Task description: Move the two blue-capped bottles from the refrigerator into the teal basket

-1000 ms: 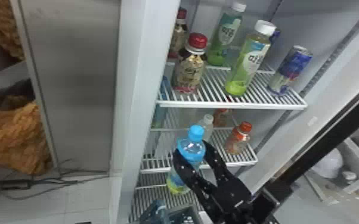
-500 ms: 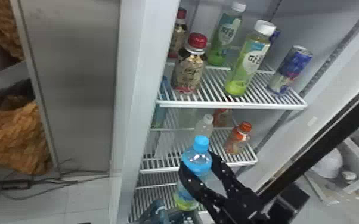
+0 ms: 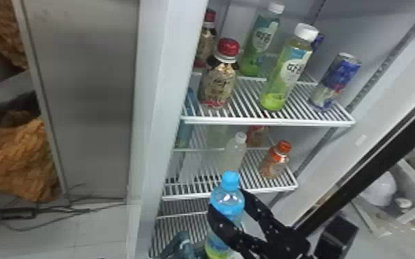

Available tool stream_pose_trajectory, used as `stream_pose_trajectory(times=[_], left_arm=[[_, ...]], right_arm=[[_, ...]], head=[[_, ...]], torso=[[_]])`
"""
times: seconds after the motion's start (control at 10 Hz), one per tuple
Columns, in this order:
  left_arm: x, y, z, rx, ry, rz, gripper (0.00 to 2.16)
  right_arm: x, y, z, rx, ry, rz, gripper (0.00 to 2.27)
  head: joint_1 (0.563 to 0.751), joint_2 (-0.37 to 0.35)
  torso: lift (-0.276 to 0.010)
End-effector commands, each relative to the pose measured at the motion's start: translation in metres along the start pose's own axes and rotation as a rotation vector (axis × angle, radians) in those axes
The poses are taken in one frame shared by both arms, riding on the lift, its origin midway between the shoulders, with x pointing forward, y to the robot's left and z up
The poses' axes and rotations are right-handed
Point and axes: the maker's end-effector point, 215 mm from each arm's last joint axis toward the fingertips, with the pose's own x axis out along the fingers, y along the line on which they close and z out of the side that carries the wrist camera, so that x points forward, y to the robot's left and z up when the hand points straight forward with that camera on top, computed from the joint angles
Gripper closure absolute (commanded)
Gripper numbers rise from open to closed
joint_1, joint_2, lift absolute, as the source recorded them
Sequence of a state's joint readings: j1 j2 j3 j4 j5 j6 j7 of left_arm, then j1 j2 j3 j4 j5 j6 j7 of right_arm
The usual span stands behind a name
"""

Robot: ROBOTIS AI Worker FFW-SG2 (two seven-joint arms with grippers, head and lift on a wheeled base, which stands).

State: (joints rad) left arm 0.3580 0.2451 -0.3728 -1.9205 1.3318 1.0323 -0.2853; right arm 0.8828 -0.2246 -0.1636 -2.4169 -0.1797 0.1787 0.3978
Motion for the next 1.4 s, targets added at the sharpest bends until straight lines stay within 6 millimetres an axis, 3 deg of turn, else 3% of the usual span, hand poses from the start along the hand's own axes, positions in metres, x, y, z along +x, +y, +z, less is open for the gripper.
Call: stream_pose_trajectory(times=[0.0,0.4,0.6,0.8,1.3], left_arm=[[0.0,0.0,0.001,0.0,-0.002,-0.001,1.09],[0.0,0.0,0.001,-0.003,-0.01,-0.001,1.09],[0.0,0.0,0.002,0.0,-0.01,-0.001,1.09],[0.0,0.0,0.002,0.0,-0.01,-0.001,1.09],[0.0,-0.001,0.004,0.0,-0.015,-0.003,1.09]], right_arm=[[0.0,0.002,-0.007,0.009,0.024,0.013,0.64],[0.0,0.004,-0.029,0.033,0.088,0.04,0.64],[0.009,0.002,-0.047,0.052,0.112,0.053,0.64],[0.021,0.013,-0.067,0.094,0.132,0.09,0.64],[0.028,0.014,-0.067,0.085,0.109,0.111,0.47]], head=[[0.695,-0.35],[0.695,-0.35],[0.695,-0.35],[0.695,-0.35],[0.695,-0.35]], torso=[[-0.154],[-0.154],[-0.154],[-0.154],[-0.154]])
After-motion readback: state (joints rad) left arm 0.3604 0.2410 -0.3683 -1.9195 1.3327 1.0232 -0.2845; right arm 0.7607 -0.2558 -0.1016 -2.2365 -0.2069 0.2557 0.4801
